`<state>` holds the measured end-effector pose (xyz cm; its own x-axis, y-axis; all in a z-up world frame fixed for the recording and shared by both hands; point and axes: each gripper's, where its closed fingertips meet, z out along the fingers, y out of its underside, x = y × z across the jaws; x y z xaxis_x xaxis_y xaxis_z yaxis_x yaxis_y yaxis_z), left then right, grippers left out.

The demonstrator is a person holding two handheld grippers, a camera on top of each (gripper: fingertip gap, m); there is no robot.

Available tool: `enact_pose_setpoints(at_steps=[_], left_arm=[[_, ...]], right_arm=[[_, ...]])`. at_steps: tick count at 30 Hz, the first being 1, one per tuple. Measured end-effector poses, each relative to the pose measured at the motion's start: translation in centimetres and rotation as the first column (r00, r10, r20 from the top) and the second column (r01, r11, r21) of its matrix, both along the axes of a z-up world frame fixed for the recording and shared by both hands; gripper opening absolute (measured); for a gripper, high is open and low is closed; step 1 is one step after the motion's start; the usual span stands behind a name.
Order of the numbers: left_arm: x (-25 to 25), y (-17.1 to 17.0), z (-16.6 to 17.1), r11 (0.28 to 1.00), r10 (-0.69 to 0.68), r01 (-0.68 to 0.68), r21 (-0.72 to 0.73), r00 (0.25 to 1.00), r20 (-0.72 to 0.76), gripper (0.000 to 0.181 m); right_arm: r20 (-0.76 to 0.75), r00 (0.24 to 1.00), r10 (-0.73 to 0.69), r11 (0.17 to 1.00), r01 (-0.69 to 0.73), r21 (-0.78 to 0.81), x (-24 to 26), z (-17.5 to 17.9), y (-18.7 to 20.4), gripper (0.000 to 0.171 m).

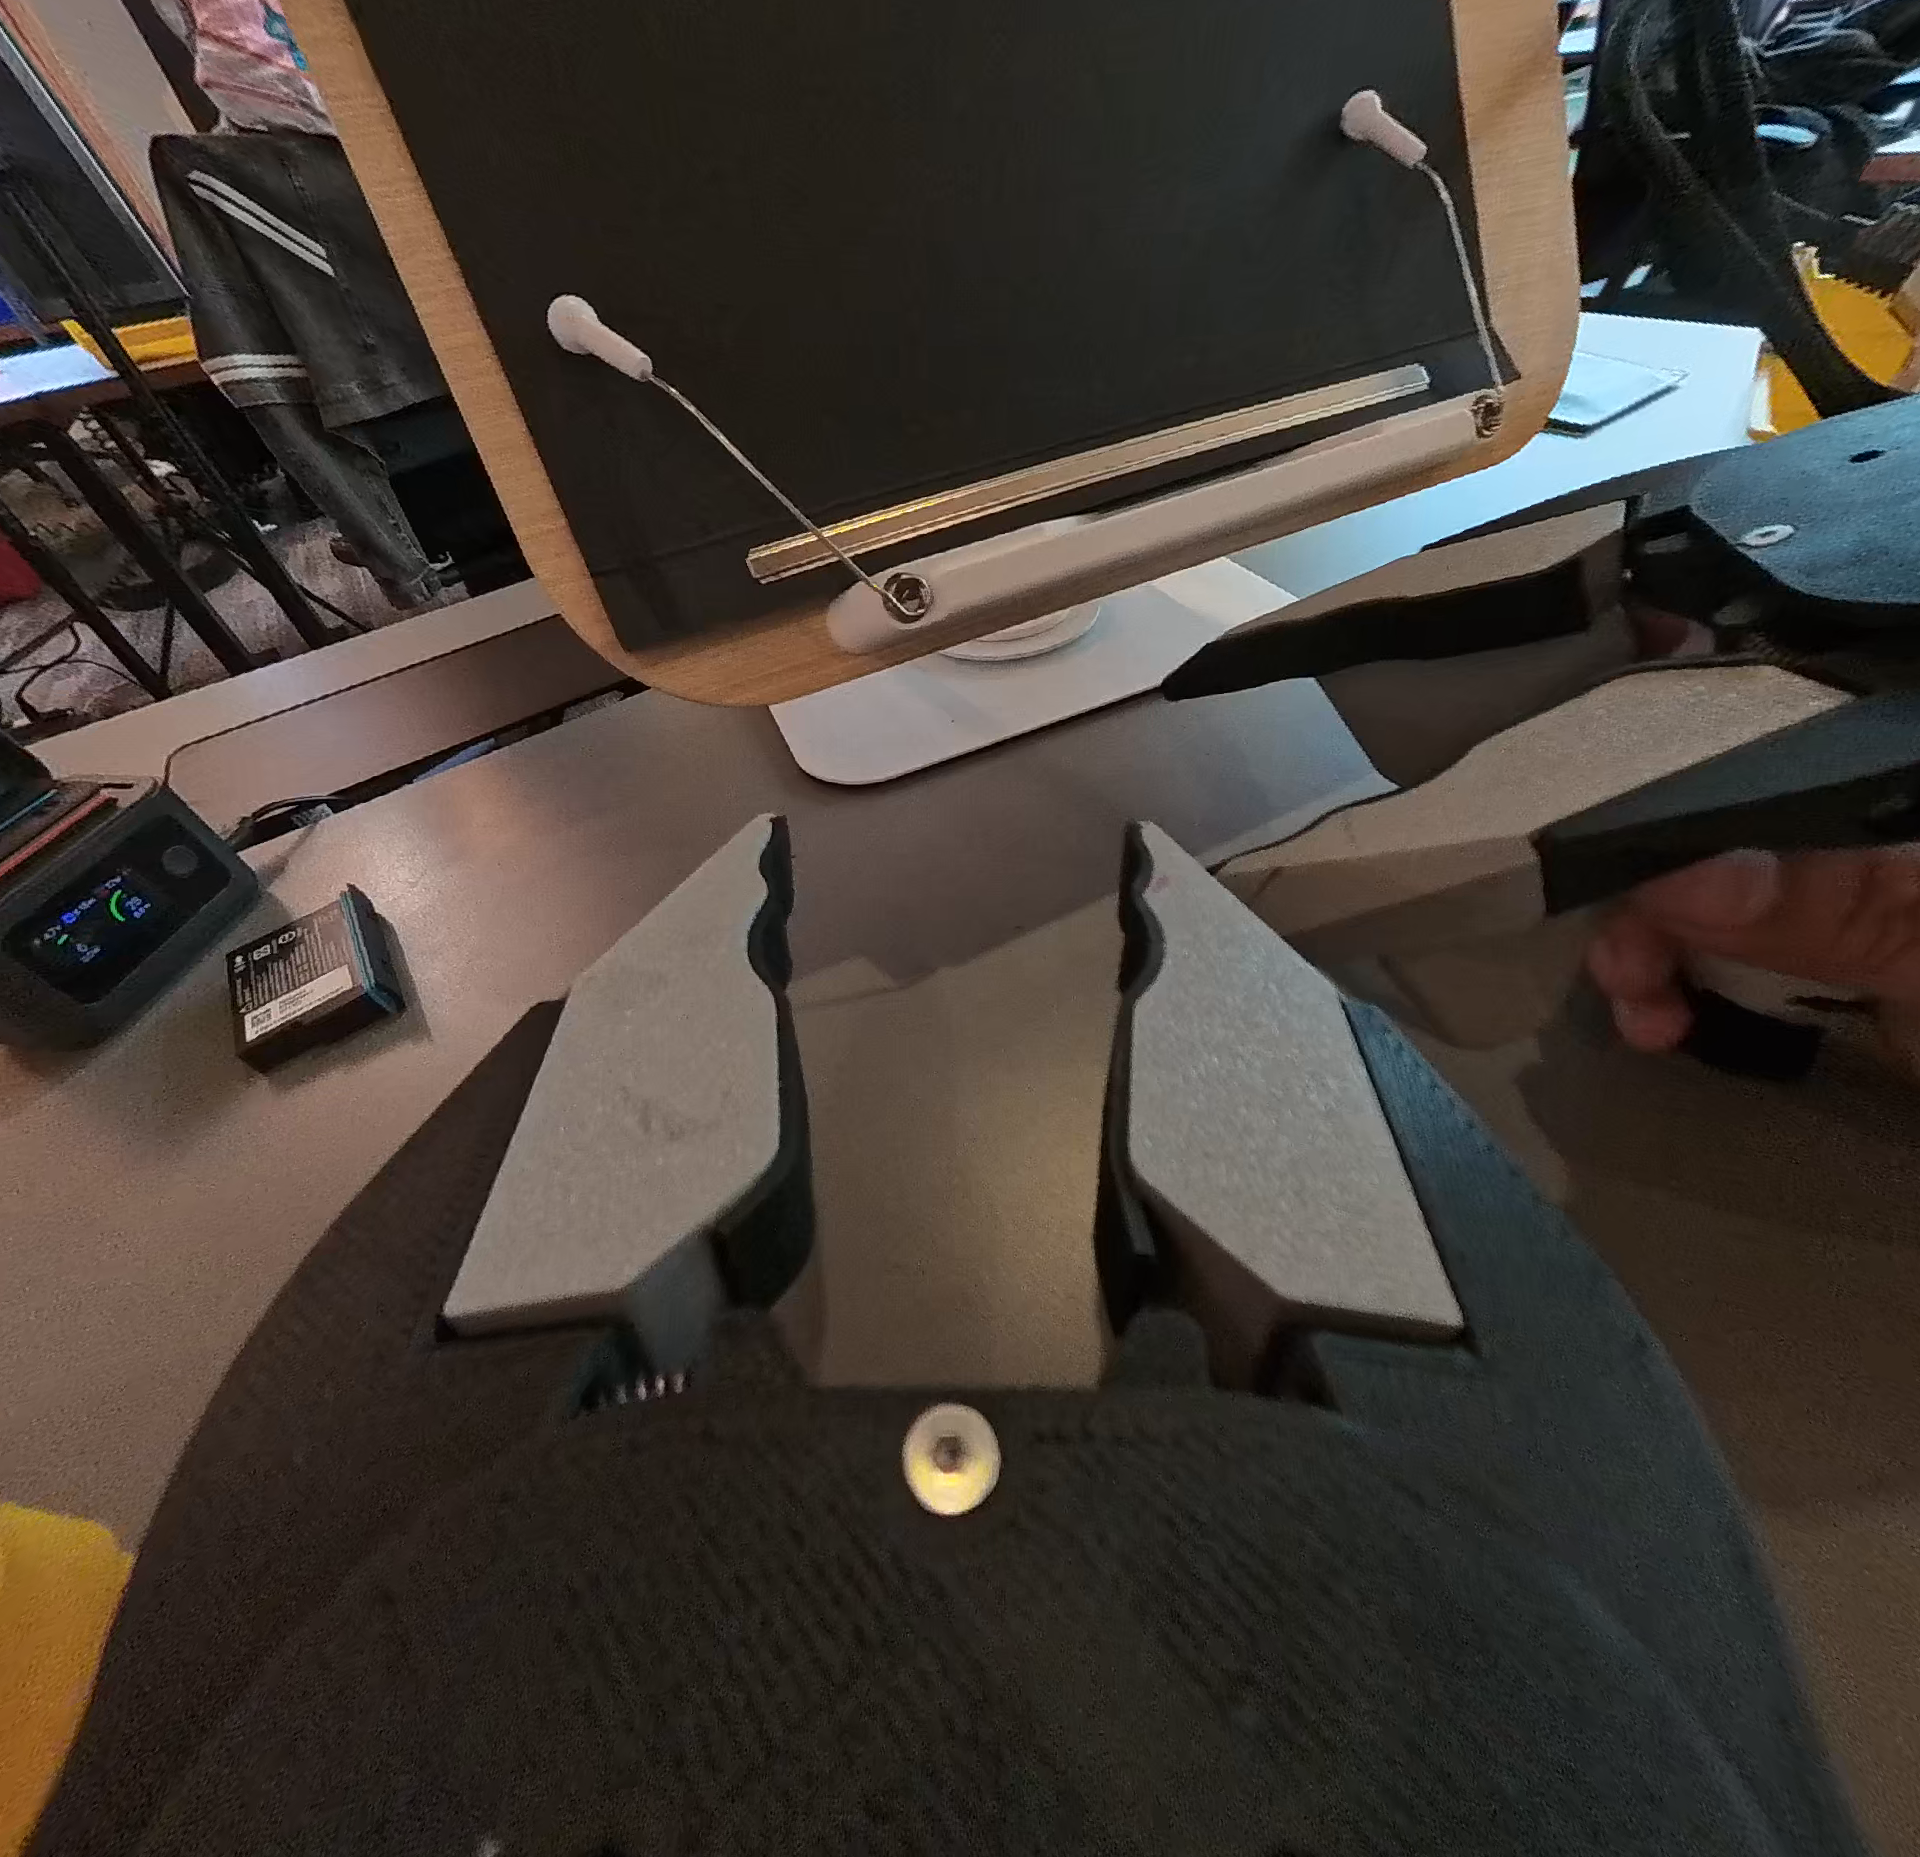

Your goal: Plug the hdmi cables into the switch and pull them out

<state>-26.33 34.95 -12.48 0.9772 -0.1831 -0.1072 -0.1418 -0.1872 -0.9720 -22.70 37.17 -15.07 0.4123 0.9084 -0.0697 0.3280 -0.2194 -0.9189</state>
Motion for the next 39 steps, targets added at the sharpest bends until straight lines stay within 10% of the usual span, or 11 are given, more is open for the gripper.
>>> enact_pose_setpoints(at_steps=[26,39], left_arm=[[0.3,-1.0,1.2,0.999,0.033,-0.032,0.026,0.999,-0.035,0.062],[1.5,-9.8,11.3,0.994,-0.101,0.101,-0.041,0.995,0.003,0.07]], right_arm=[[-0.024,1.0,0.008,0.999,-0.009,-0.036,-0.2,0.1,0.4,0.104],[-0.034,0.999,0.025,0.999,-0.026,-0.041,-0.3,0.2,0.2,0.105]])
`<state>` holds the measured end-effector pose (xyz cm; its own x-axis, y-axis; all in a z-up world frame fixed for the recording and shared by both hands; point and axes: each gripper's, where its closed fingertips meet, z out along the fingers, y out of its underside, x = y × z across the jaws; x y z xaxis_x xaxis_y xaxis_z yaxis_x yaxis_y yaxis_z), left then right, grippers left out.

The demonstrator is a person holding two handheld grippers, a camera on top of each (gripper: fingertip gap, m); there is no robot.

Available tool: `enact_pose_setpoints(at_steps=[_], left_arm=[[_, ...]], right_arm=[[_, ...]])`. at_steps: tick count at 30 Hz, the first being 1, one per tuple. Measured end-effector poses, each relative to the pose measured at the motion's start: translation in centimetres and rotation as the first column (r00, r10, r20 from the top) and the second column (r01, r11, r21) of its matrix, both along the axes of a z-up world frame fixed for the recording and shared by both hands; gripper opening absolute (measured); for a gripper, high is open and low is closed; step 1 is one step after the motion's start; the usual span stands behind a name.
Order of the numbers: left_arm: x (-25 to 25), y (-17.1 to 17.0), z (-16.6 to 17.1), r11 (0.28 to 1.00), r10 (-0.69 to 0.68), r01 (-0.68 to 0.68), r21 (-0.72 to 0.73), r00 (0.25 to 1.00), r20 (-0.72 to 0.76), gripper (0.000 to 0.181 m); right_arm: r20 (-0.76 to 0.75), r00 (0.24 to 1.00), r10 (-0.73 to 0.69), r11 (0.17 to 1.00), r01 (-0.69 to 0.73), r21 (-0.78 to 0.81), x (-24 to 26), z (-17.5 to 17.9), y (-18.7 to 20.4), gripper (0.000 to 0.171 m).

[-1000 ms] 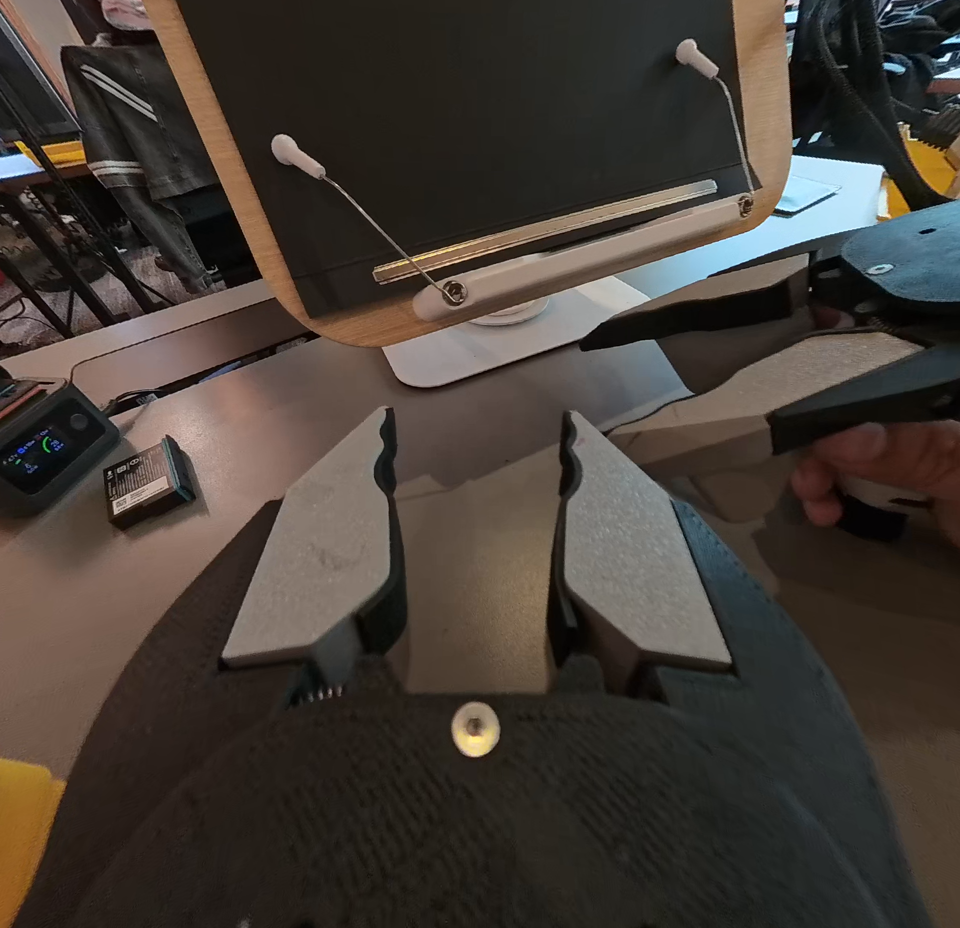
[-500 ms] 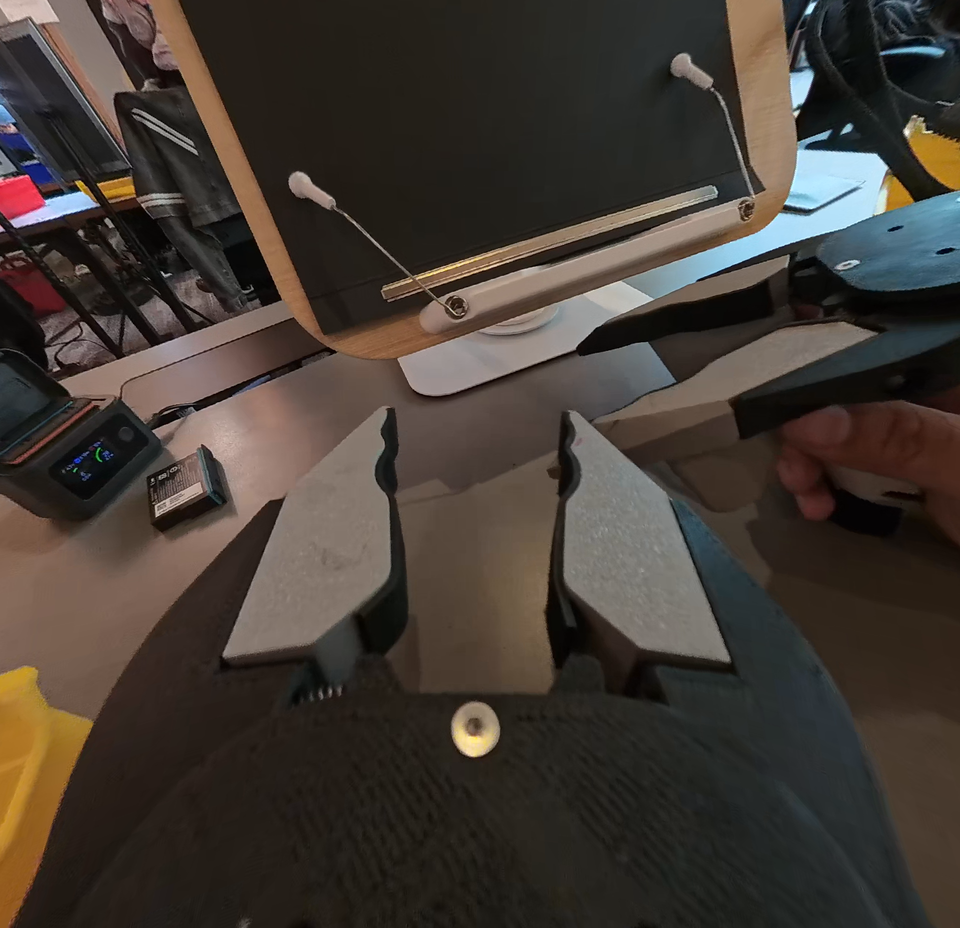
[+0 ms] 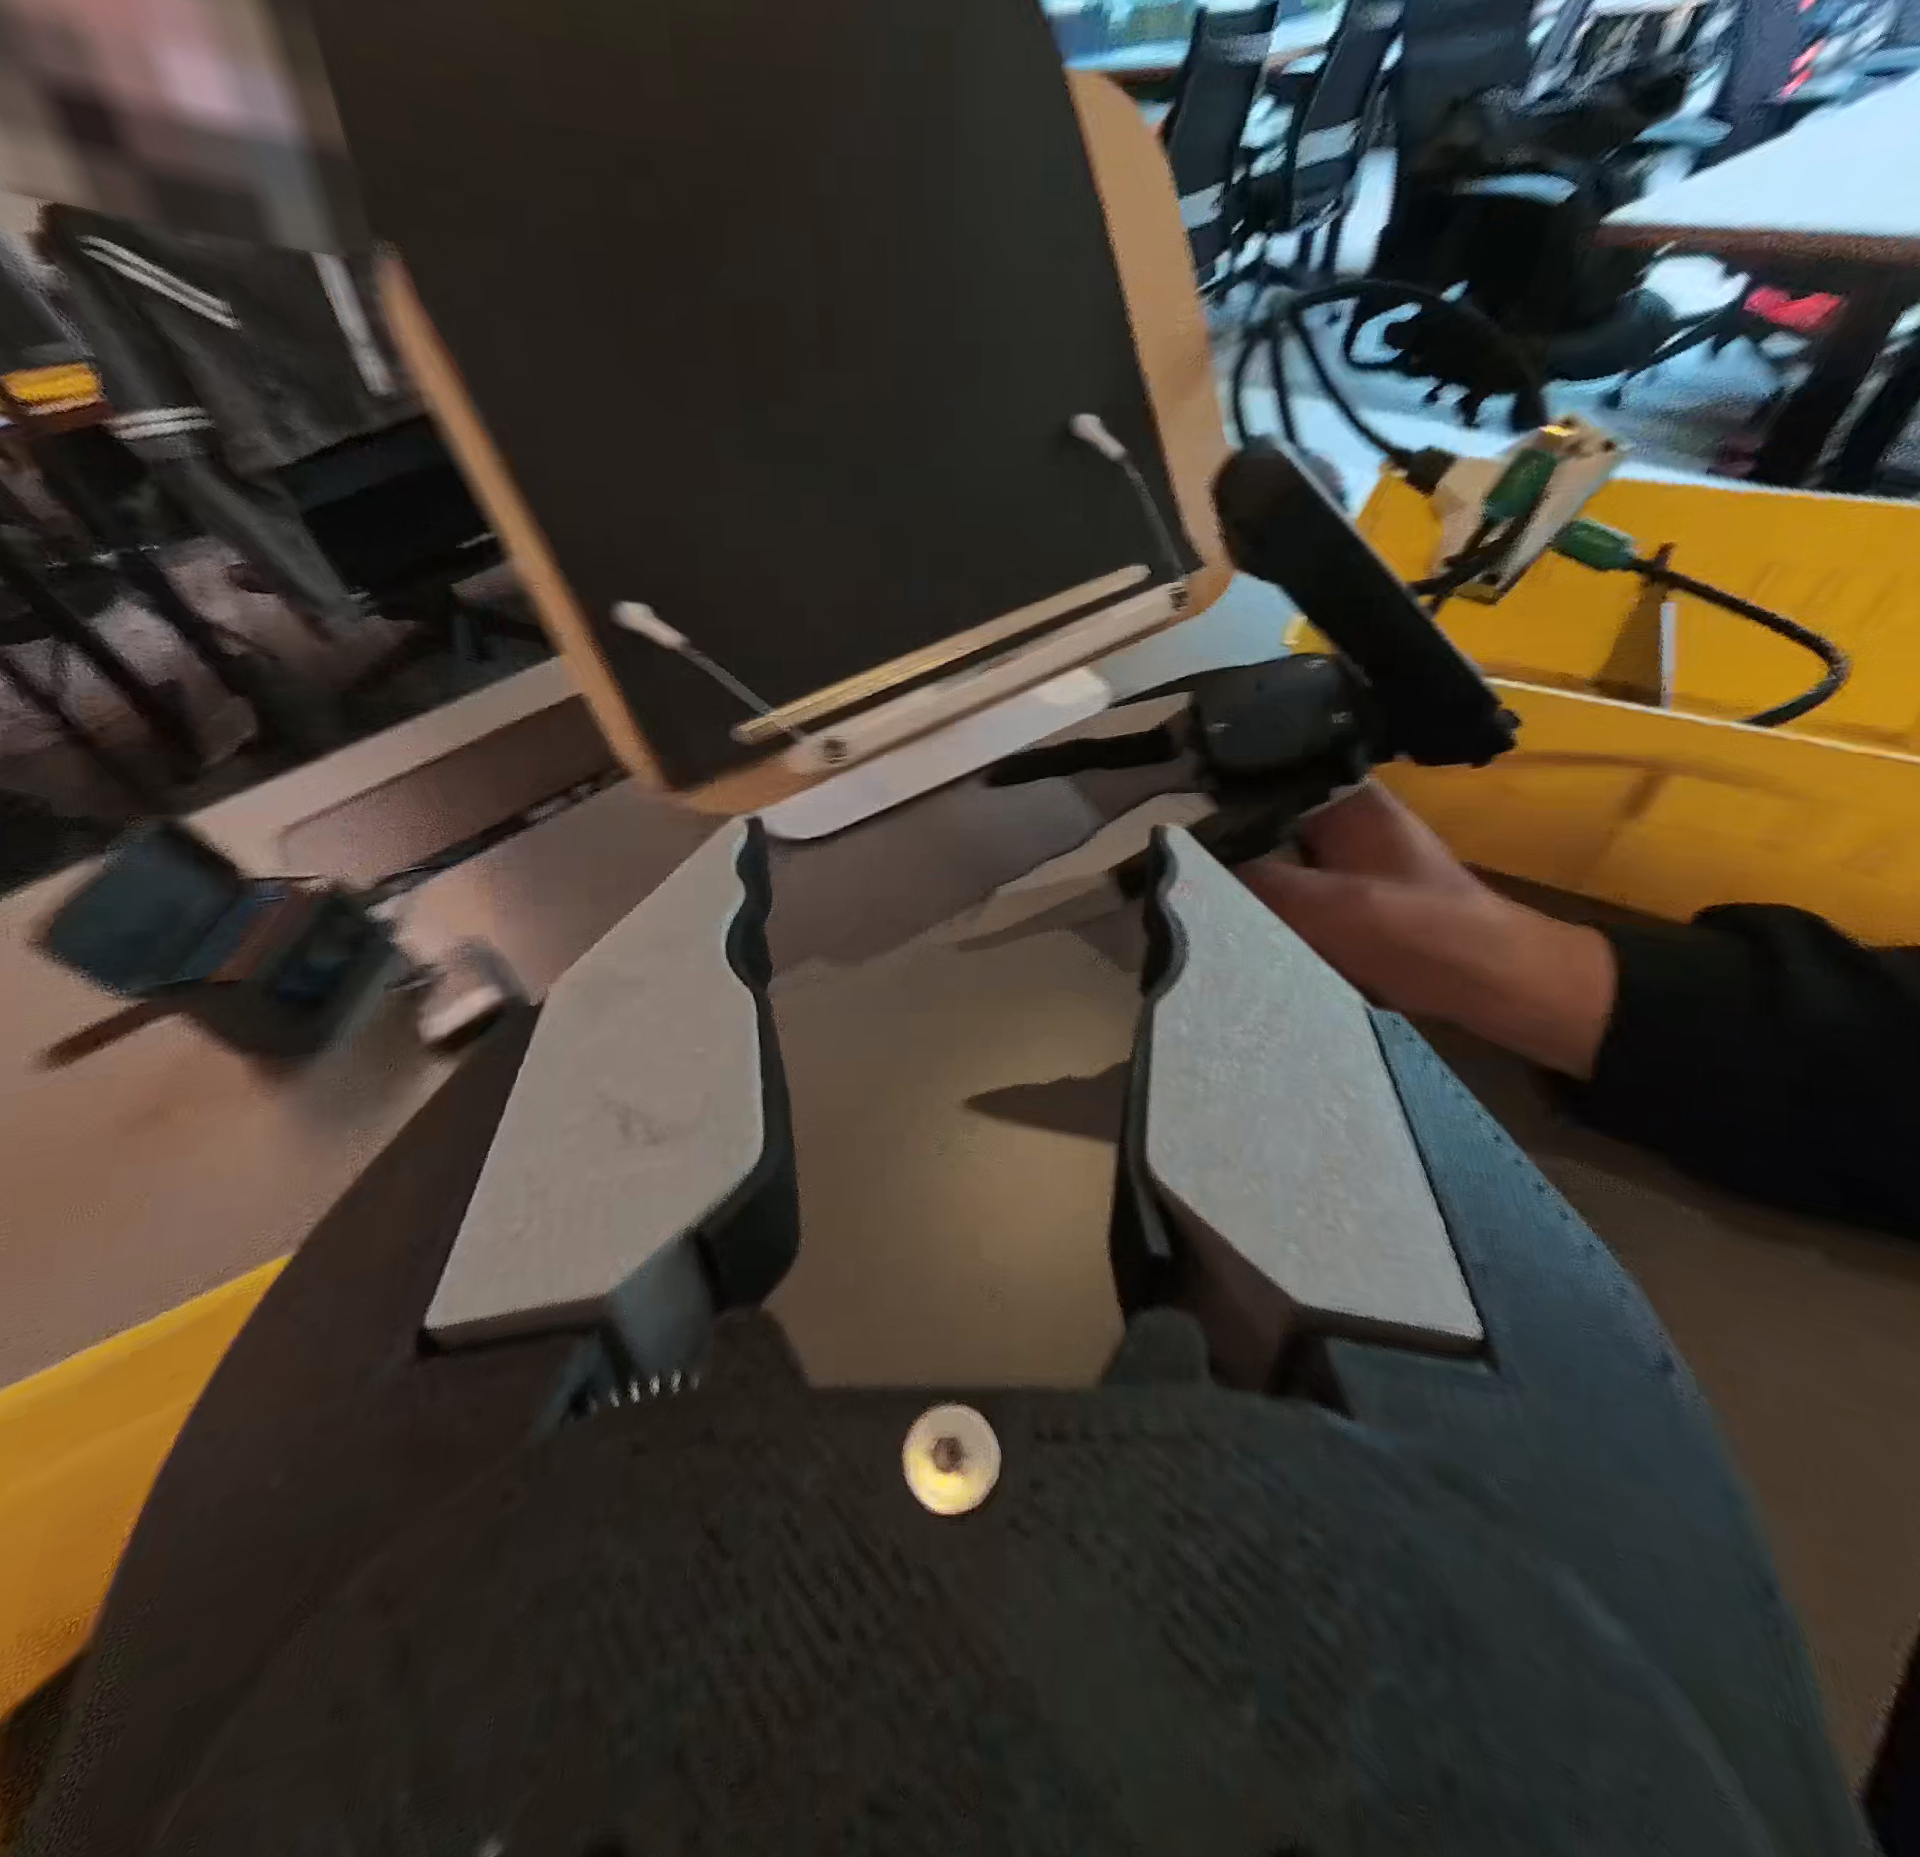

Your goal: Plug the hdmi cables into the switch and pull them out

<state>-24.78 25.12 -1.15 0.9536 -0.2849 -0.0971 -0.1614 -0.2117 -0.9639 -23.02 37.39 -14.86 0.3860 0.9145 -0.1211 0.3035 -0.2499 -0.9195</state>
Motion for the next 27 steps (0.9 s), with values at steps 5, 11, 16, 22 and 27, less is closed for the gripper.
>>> enact_pose_setpoints(at_steps=[5,11,16,22,27], left_arm=[[-11.5,-2.1,1.4,0.949,0.186,-0.218,-0.228,0.97,-0.156,0.072],[-22.4,-4.1,-7.5,0.704,0.363,-0.4,-0.587,0.913,-0.187,0.069],[-23.8,-4.3,-14.4,0.501,0.446,-0.371,-0.782,0.885,-0.135,0.054],[-25.0,-4.9,-16.1,0.37,0.441,-0.408,-0.835,0.868,-0.228,0.069],[-26.0,-7.8,-18.6,0.192,0.386,-0.413,-0.89,0.866,-0.318,0.068]], right_arm=[[-0.009,1.0,-0.003,1.0,0.003,-0.011,0.0,0.1,0.1,0.105],[0.0,1.0,0.003,1.0,-0.003,0.004,-0.1,0.0,-0.1,0.104],[-0.013,1.0,0.013,1.0,-0.013,-0.023,-0.1,0.0,-0.3,0.104],[-0.022,1.0,0.022,0.999,-0.023,-0.038,-0.2,0.1,-0.3,0.105],[-0.025,0.999,0.032,0.998,-0.034,-0.046,-0.4,0.0,-0.5,0.104]])
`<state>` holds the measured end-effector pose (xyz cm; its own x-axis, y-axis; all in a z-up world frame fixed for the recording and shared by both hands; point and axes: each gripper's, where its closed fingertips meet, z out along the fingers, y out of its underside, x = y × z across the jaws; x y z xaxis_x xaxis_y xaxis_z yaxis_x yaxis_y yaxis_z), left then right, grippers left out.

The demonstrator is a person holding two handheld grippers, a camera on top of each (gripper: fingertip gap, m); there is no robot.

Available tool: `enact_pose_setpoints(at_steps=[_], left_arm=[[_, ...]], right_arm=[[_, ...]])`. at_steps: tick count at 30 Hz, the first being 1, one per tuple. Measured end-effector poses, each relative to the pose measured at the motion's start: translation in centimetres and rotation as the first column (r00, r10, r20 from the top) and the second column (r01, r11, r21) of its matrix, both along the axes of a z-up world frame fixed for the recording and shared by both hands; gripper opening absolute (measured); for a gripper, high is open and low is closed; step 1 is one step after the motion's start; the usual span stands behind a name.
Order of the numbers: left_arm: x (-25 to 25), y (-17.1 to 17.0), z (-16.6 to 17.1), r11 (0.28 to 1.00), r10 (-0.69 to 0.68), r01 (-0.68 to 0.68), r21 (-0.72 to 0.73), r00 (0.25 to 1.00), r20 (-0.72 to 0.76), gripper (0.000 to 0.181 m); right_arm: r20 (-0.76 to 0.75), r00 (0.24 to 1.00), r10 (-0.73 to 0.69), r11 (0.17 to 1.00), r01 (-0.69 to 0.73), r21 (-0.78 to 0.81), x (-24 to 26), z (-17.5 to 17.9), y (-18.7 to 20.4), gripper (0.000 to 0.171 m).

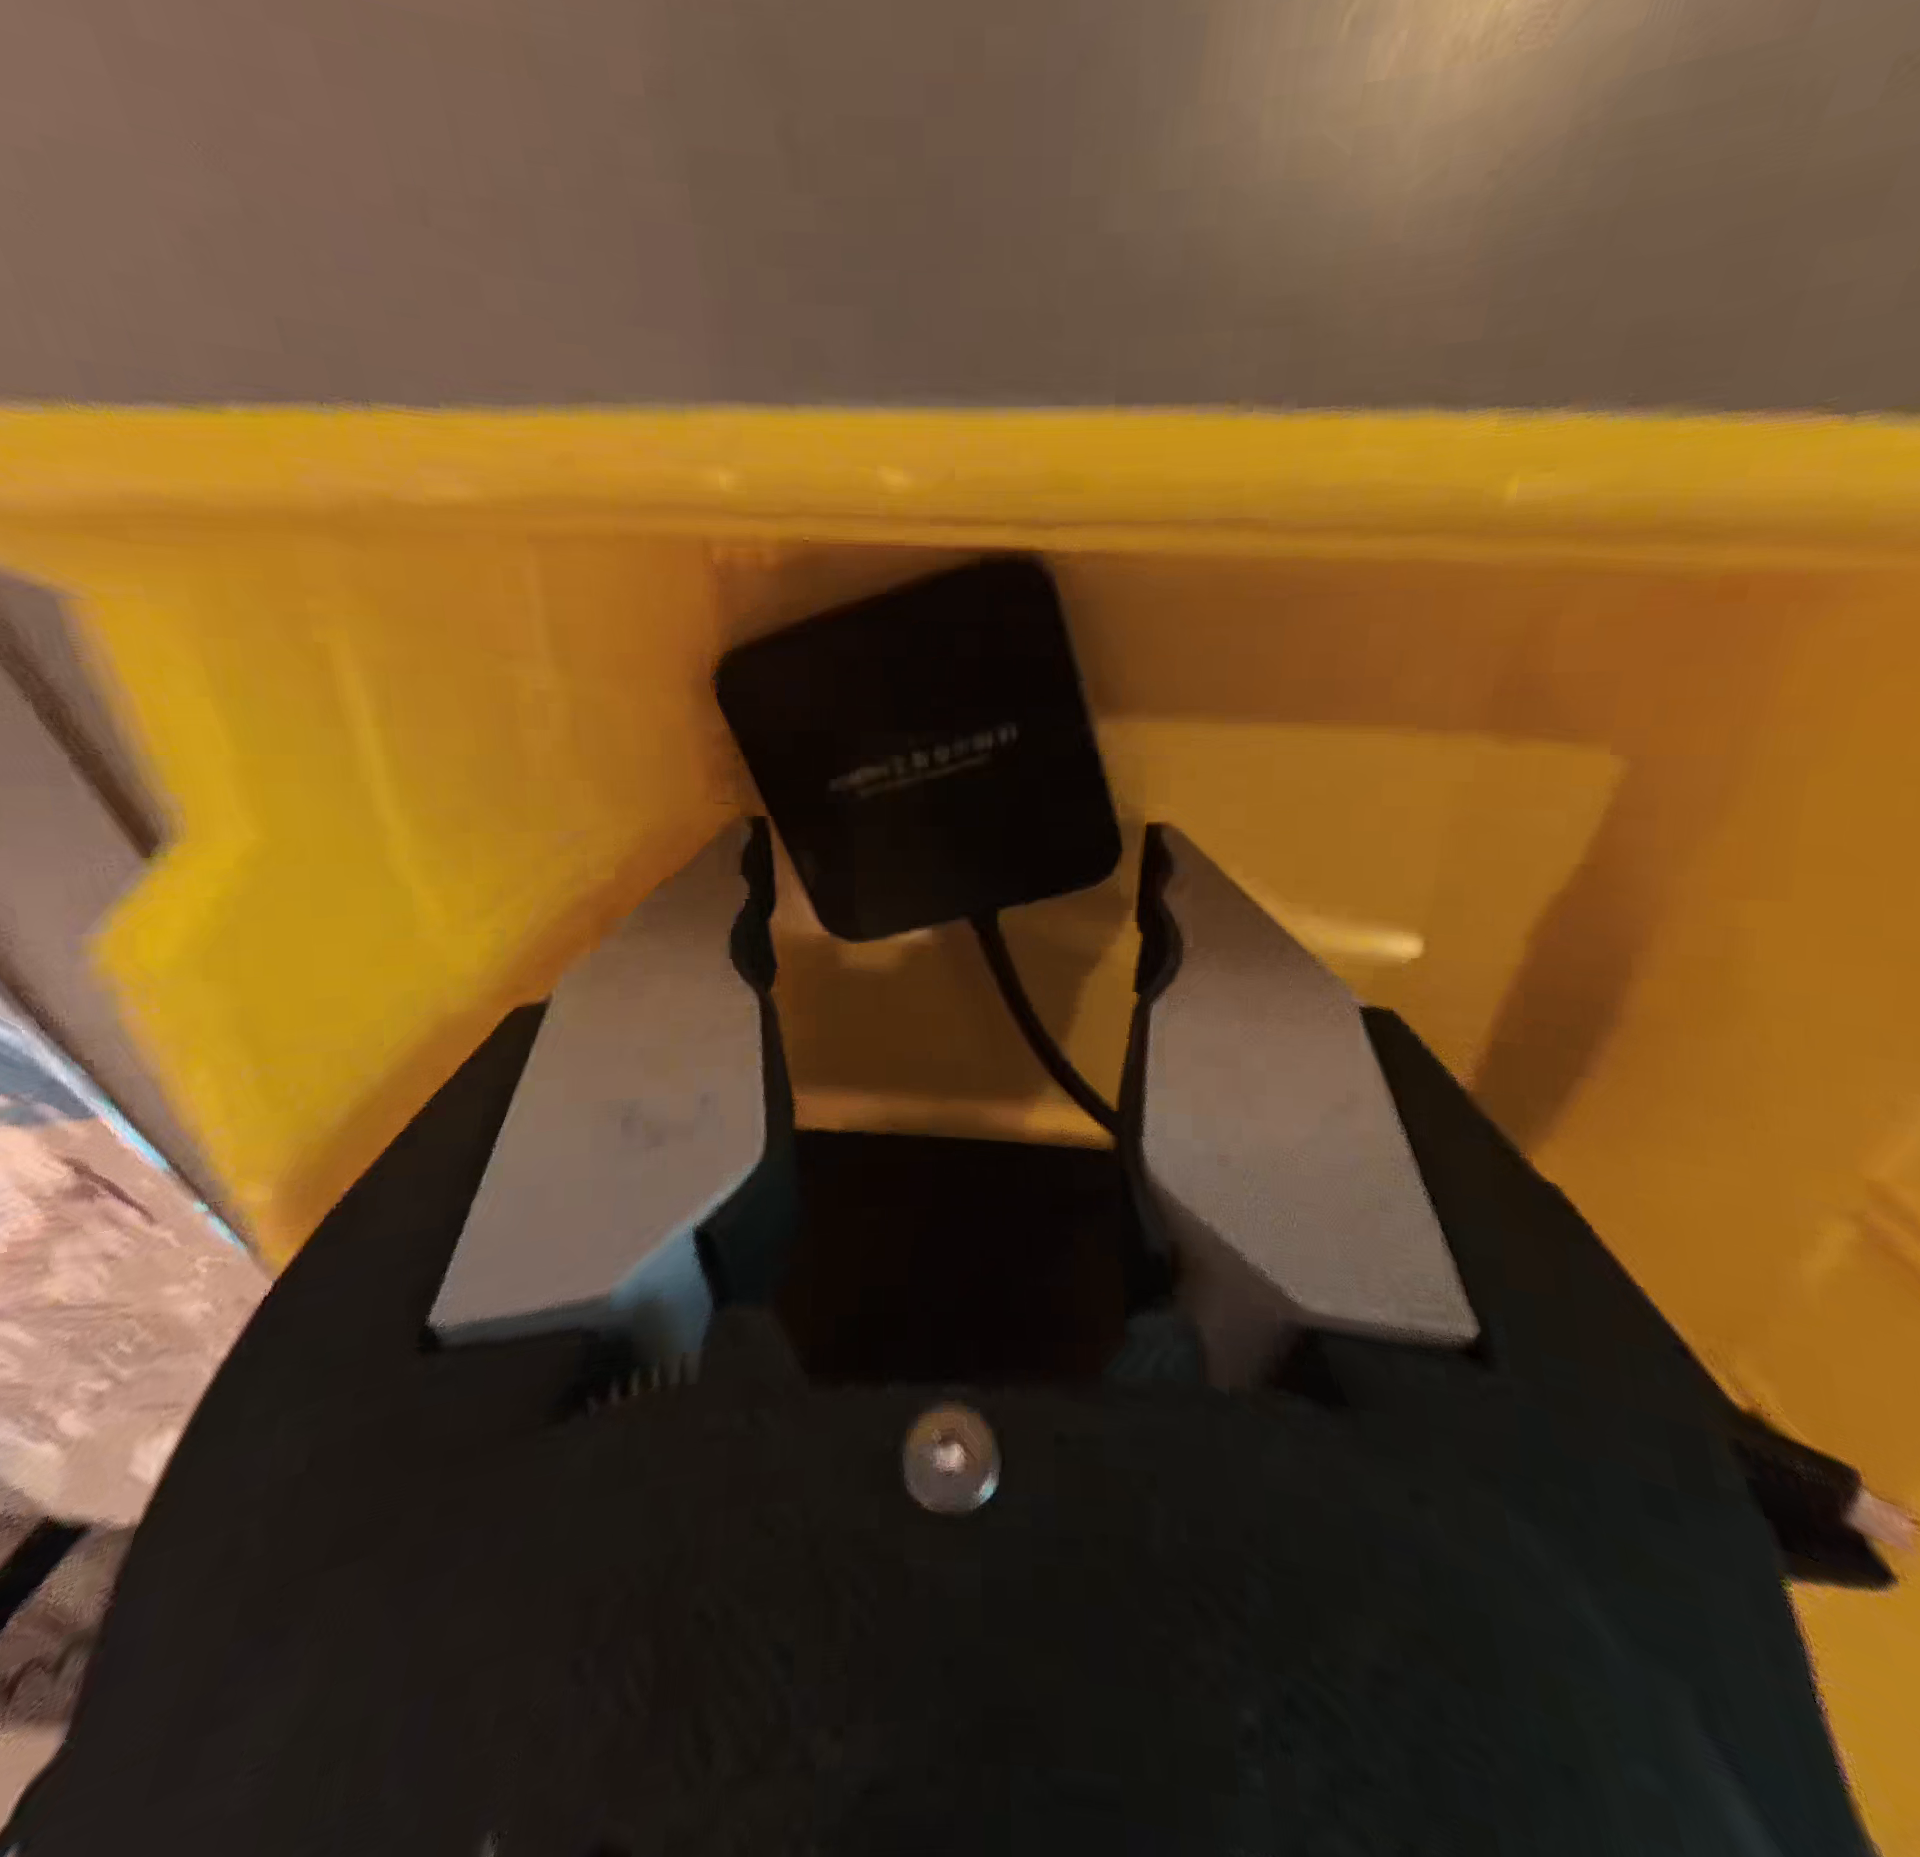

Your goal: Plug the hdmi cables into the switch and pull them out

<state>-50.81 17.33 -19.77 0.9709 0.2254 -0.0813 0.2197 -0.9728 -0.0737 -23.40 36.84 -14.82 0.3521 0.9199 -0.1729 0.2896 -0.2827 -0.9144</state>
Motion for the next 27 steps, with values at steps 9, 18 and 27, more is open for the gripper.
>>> enact_pose_setpoints(at_steps=[9,18,27], left_arm=[[1.7,-0.3,-0.7,0.996,-0.077,0.079,-0.03,0.995,0.06,0.07],[1.8,1.1,-0.6,0.983,-0.182,0.182,0.036,0.983,0.014,0.065],[0.2,2.7,10.3,0.902,-0.168,0.212,0.377,0.975,-0.145,0.064]], right_arm=[[-0.007,0.999,0.037,0.999,-0.037,-0.015,-0.3,0.0,-0.6,0.106],[-0.005,0.999,0.053,0.998,-0.053,-0.022,-0.5,-0.1,-1.0,0.104],[-0.015,0.998,0.057,0.998,-0.058,-0.039,-0.5,-0.1,-1.0,0.102]])
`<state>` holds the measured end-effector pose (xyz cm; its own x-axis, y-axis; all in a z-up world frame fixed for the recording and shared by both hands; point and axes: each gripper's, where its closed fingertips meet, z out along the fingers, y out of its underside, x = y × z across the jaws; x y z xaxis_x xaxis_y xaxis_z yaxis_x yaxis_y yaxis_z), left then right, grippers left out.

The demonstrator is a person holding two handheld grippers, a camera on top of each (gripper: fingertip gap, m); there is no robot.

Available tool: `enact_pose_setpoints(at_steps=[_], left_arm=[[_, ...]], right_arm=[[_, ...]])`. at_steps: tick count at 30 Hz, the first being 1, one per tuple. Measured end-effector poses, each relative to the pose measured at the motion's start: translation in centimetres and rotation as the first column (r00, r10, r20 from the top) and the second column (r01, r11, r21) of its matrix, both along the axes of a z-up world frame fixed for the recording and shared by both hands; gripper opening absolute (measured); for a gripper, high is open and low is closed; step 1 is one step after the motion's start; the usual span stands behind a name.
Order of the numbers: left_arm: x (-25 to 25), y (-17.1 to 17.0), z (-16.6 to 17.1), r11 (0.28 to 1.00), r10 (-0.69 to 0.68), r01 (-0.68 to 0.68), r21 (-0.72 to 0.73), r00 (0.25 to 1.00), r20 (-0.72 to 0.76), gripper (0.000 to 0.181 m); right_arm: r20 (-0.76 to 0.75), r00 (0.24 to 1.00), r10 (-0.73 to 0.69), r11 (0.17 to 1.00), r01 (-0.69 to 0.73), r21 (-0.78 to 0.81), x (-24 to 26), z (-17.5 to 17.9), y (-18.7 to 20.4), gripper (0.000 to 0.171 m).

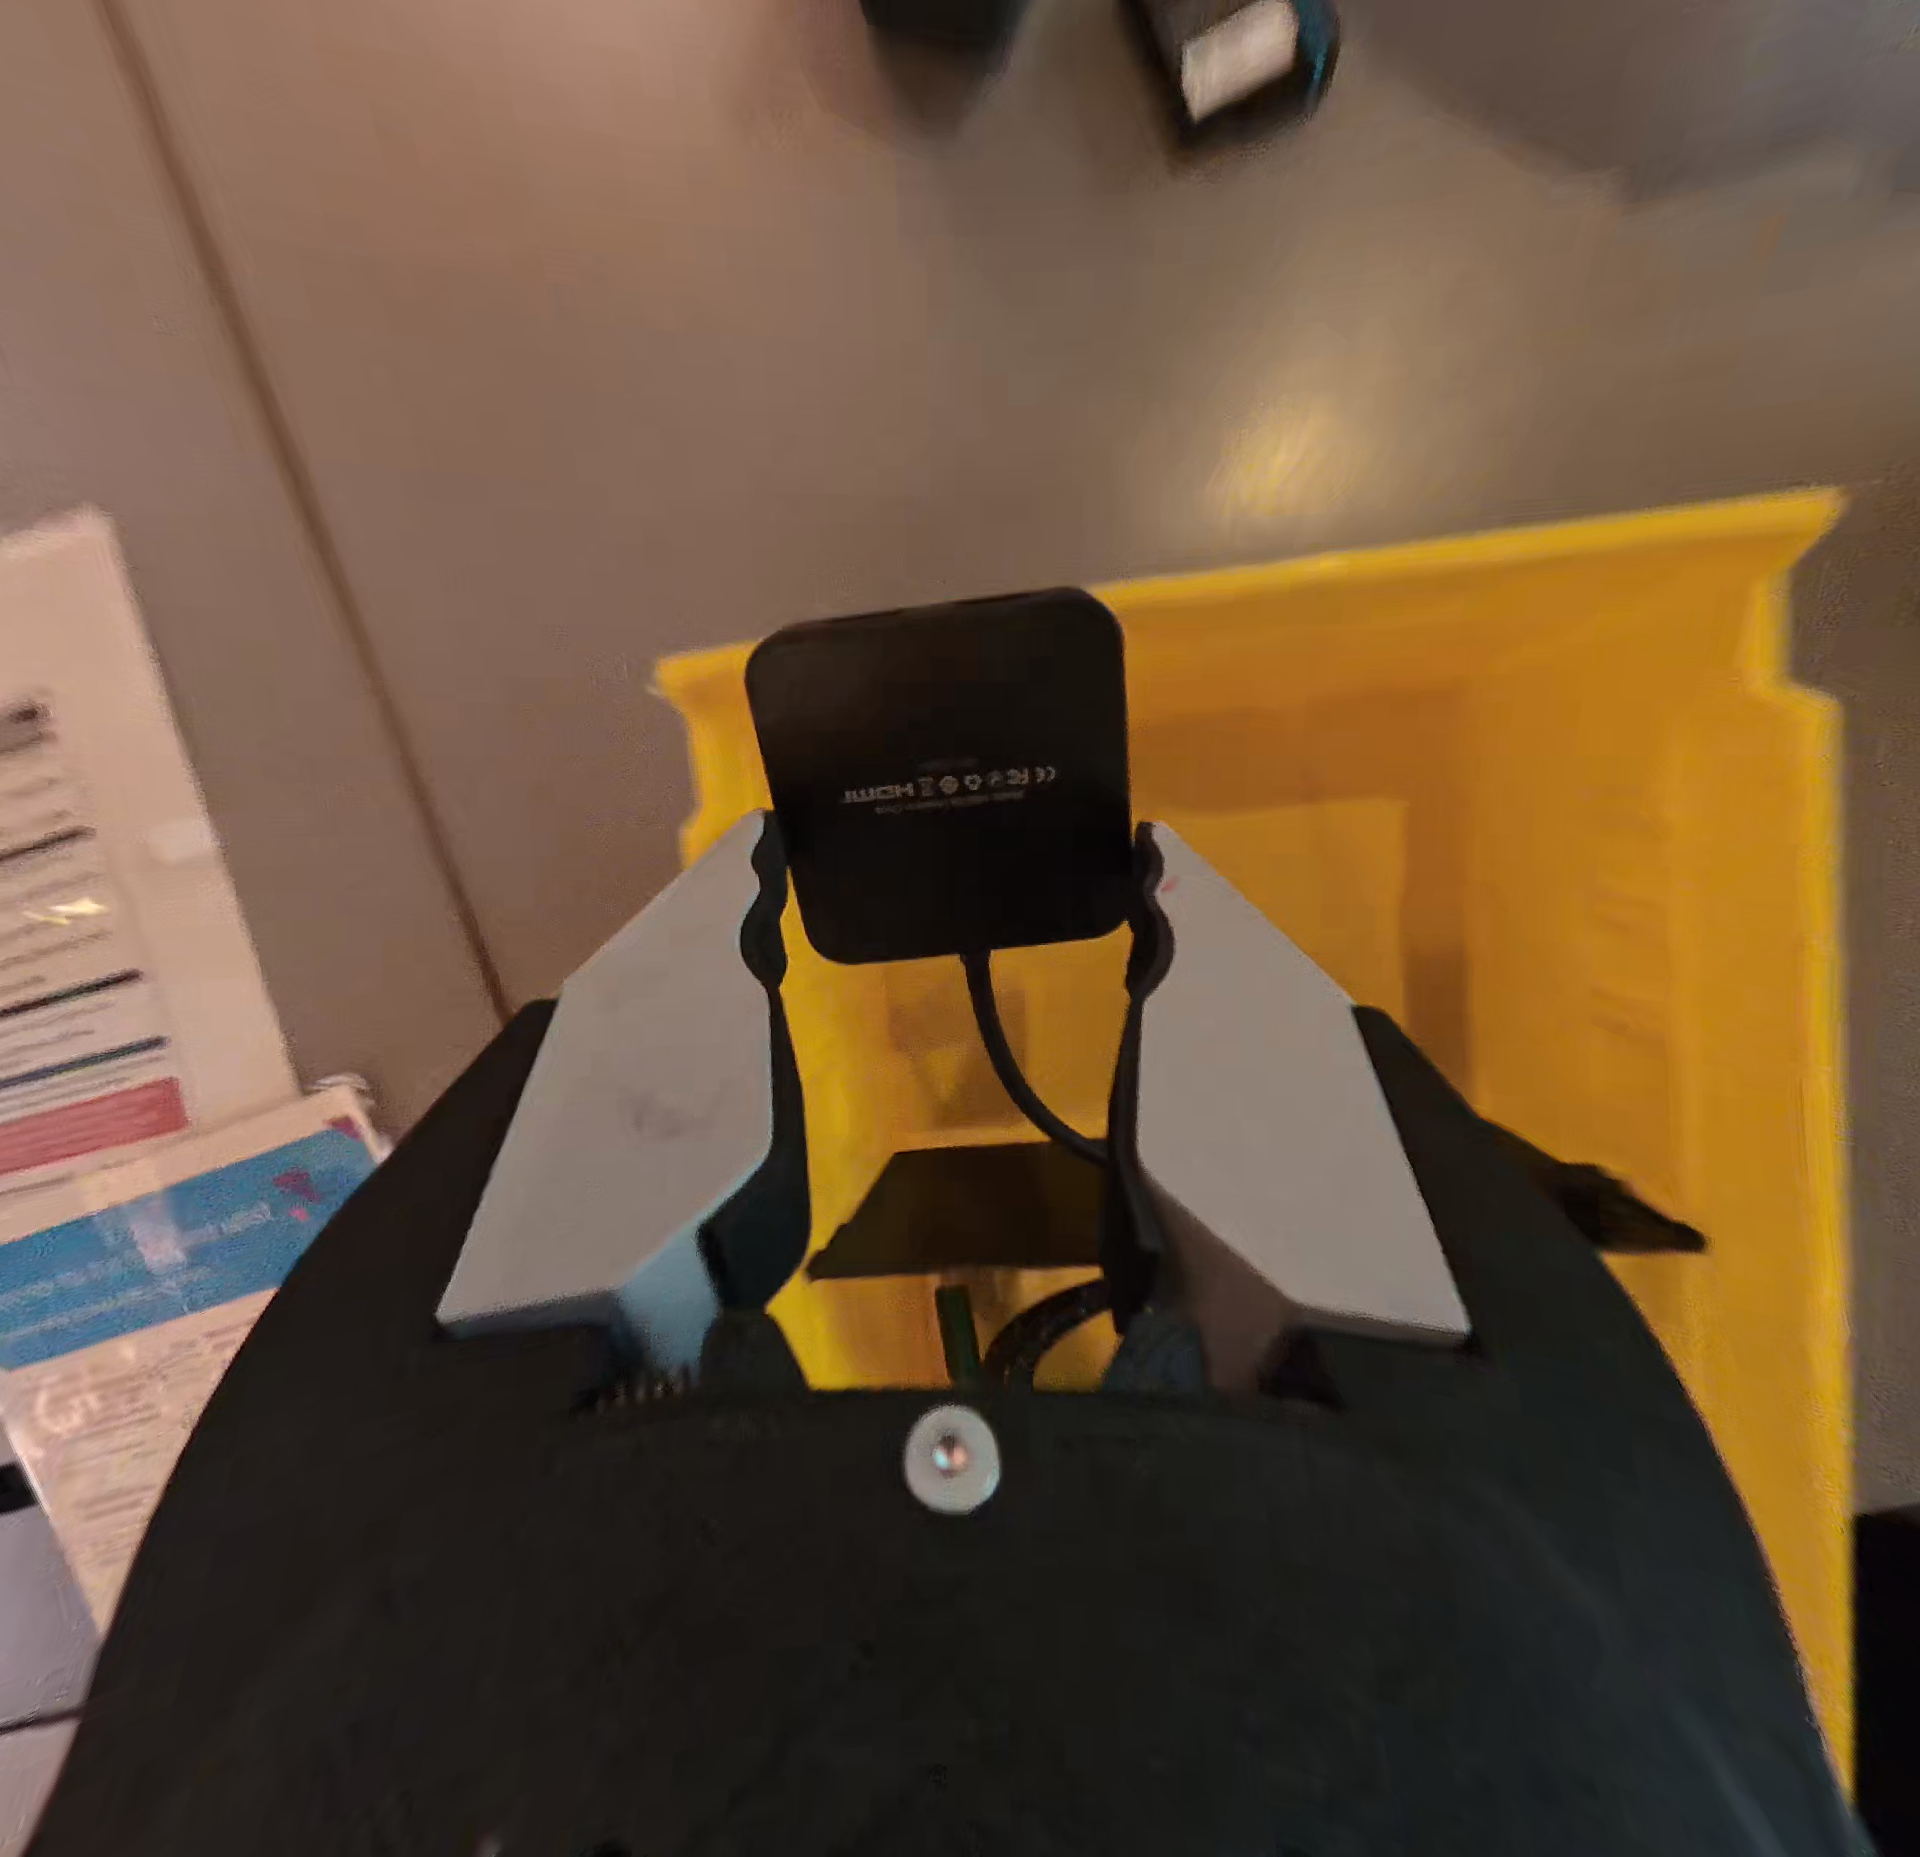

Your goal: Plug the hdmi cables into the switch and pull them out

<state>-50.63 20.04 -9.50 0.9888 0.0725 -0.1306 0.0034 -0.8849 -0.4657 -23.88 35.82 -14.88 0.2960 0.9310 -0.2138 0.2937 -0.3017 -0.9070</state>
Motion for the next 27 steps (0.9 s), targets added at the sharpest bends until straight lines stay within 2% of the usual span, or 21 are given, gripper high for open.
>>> enact_pose_setpoints(at_steps=[4,9,11,13,15,17,20,23,27], left_arm=[[0.4,1.1,8.6,0.966,-0.007,0.017,0.257,0.999,-0.041,0.065],[4.7,1.8,19.1,0.849,-0.079,0.15,0.506,0.984,-0.158,0.065],[7.6,1.7,22.0,0.808,-0.138,0.218,0.547,0.973,-0.184,0.065],[12.1,1.8,22.7,0.781,-0.268,0.297,0.549,0.954,-0.135,0.065],[16.4,2.2,21.2,0.769,-0.381,0.384,0.511,0.917,-0.117,0.065],[20.3,2.7,17.8,0.768,-0.478,0.474,0.431,0.872,-0.107,0.065],[25.4,3.5,10.5,0.754,-0.606,0.592,0.284,0.794,-0.043,0.065],[28.6,4.1,2.8,0.717,-0.689,0.686,0.123,0.725,-0.026,0.065],[30.7,3.8,-4.5,0.629,-0.777,0.775,-0.053,0.629,-0.019,0.065]], right_arm=[[-0.008,1.0,-0.005,1.0,0.005,-0.004,0.1,0.1,0.1,0.102],[-0.021,1.0,-0.017,1.0,0.017,0.011,0.3,0.4,0.4,0.101],[-0.024,0.999,-0.024,1.0,0.025,0.018,0.5,0.5,0.6,0.101],[-0.032,0.999,-0.038,0.999,0.04,0.035,0.8,1.0,1.0,0.101],[-0.042,0.997,-0.061,0.996,0.063,0.057,1.4,1.7,1.6,0.101],[-0.052,0.994,-0.092,0.992,0.096,0.08,2.3,2.5,2.4,0.101],[-0.076,0.99,-0.117,0.987,0.124,0.097,3.4,3.3,3.1,0.094],[-0.057,0.991,-0.119,0.985,0.125,0.117,3.5,3.1,3.0,0.096],[-0.005,0.993,-0.115,0.977,0.114,0.182,3.2,2.8,2.6,0.097]])
